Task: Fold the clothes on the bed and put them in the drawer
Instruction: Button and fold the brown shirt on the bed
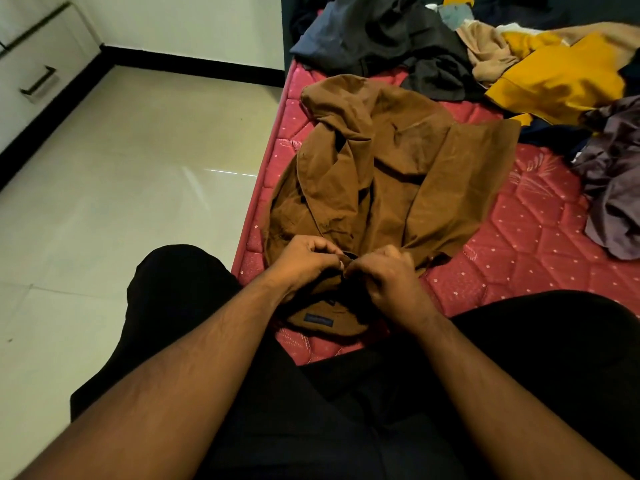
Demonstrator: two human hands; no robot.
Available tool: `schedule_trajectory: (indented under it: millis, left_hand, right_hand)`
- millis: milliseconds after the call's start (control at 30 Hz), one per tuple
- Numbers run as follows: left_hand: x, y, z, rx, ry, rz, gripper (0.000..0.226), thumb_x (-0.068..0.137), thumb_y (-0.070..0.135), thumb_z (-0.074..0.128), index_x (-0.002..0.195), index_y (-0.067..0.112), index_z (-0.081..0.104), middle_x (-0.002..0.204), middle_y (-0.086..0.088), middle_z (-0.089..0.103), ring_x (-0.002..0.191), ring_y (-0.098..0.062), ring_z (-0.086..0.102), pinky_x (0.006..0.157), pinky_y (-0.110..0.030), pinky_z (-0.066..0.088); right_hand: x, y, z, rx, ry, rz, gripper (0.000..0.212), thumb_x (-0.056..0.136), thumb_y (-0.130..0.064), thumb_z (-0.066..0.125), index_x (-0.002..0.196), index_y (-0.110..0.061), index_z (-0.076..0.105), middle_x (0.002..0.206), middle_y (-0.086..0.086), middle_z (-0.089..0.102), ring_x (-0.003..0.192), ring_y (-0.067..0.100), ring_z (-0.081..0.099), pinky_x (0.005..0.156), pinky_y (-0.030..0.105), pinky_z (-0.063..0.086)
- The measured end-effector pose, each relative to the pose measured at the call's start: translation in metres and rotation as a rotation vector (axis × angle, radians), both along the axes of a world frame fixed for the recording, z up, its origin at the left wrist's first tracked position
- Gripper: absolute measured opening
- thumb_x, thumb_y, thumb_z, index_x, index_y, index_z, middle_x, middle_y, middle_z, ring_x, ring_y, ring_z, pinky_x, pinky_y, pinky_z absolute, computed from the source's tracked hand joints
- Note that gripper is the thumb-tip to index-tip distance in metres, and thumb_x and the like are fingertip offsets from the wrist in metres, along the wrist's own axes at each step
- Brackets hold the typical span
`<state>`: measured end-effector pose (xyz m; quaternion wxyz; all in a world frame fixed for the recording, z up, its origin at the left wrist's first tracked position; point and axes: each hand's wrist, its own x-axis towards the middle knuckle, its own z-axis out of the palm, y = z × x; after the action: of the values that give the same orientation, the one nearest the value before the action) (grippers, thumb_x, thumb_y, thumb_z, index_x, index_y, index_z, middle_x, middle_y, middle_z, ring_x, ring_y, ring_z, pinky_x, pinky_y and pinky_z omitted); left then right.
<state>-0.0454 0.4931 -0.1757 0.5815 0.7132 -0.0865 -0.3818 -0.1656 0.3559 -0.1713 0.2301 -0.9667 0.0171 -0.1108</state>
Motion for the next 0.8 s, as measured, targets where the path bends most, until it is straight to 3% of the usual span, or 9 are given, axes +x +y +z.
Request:
schedule_trajectory:
  millis: [67,167,233,333,400,500,667,733,800]
  left_hand:
    - [0.000,0.000,0.003,-0.052,0.085,-0.008,0.021,0.076,-0.015,0.063,0.075,0.004,0.071,0.079,-0.017,0.068,0.076,-0.023,0.064,0.070,-0.027,0.056]
    - [0.002,0.004,0.005,-0.099,0.177,-0.110,0.018,0.079,-0.014,0.061,0.087,-0.002,0.071,0.085,-0.015,0.071,0.084,-0.022,0.067,0.081,-0.027,0.056]
    - [0.004,0.007,0.005,-0.109,0.218,-0.204,0.016,0.081,-0.011,0.065,0.090,-0.001,0.072,0.086,-0.012,0.072,0.084,-0.018,0.069,0.083,-0.028,0.054]
    - [0.006,0.009,0.006,-0.085,0.230,-0.271,0.018,0.081,-0.010,0.065,0.083,0.005,0.074,0.082,-0.009,0.073,0.081,-0.016,0.069,0.087,-0.027,0.054]
    - [0.004,0.008,0.006,-0.062,0.229,-0.214,0.023,0.080,-0.013,0.062,0.076,0.005,0.075,0.076,-0.009,0.072,0.076,-0.016,0.069,0.082,-0.025,0.055]
    - [0.000,0.003,0.008,-0.061,0.197,-0.115,0.026,0.077,-0.014,0.057,0.072,0.004,0.075,0.072,-0.013,0.072,0.073,-0.019,0.068,0.079,-0.027,0.057]
    - [-0.002,0.001,0.006,-0.020,0.107,-0.088,0.017,0.077,-0.014,0.059,0.074,0.000,0.068,0.064,-0.009,0.067,0.064,-0.014,0.063,0.065,-0.018,0.054]
    - [-0.002,0.002,0.004,0.047,0.070,-0.081,0.010,0.075,-0.008,0.062,0.071,0.000,0.065,0.065,-0.015,0.059,0.063,-0.020,0.054,0.060,-0.023,0.049]
    - [-0.001,0.002,0.001,0.103,0.030,-0.079,0.019,0.075,-0.001,0.063,0.059,0.008,0.059,0.058,-0.011,0.049,0.055,-0.019,0.044,0.052,-0.024,0.040]
  right_hand:
    - [-0.002,0.002,0.003,-0.102,-0.019,-0.013,0.027,0.082,-0.019,0.044,0.100,-0.033,0.059,0.099,-0.009,0.067,0.097,0.018,0.054,0.078,0.037,0.027]
    - [0.000,0.003,0.004,-0.027,-0.025,0.021,0.030,0.085,-0.021,0.039,0.106,-0.025,0.060,0.102,-0.001,0.063,0.093,0.021,0.060,0.078,0.041,0.042]
    - [0.003,-0.001,0.004,0.065,-0.026,0.020,0.029,0.089,-0.021,0.041,0.107,-0.019,0.064,0.103,0.001,0.060,0.089,0.019,0.060,0.071,0.041,0.051]
    - [0.005,-0.007,0.004,0.196,-0.037,0.044,0.023,0.088,-0.006,0.056,0.104,-0.016,0.068,0.101,-0.001,0.062,0.091,0.011,0.059,0.076,0.034,0.052]
    - [0.006,-0.012,0.005,0.246,0.002,0.089,0.027,0.081,0.003,0.066,0.102,-0.014,0.071,0.099,-0.002,0.065,0.092,0.007,0.060,0.081,0.029,0.051]
    - [0.006,-0.015,0.010,0.270,0.024,0.081,0.024,0.077,-0.002,0.075,0.098,-0.014,0.074,0.093,-0.003,0.067,0.087,0.007,0.063,0.078,0.027,0.053]
    - [0.002,-0.012,0.014,0.208,-0.079,0.052,0.020,0.079,-0.002,0.072,0.095,-0.014,0.074,0.089,-0.003,0.066,0.083,0.007,0.062,0.070,0.029,0.055]
    - [0.003,-0.012,0.017,0.218,-0.047,0.100,0.024,0.078,0.003,0.070,0.094,-0.013,0.074,0.090,-0.004,0.066,0.084,0.007,0.062,0.072,0.028,0.055]
    - [0.002,-0.012,0.018,0.204,-0.020,0.171,0.024,0.077,0.005,0.067,0.092,-0.013,0.074,0.090,-0.002,0.067,0.084,0.009,0.063,0.072,0.030,0.055]
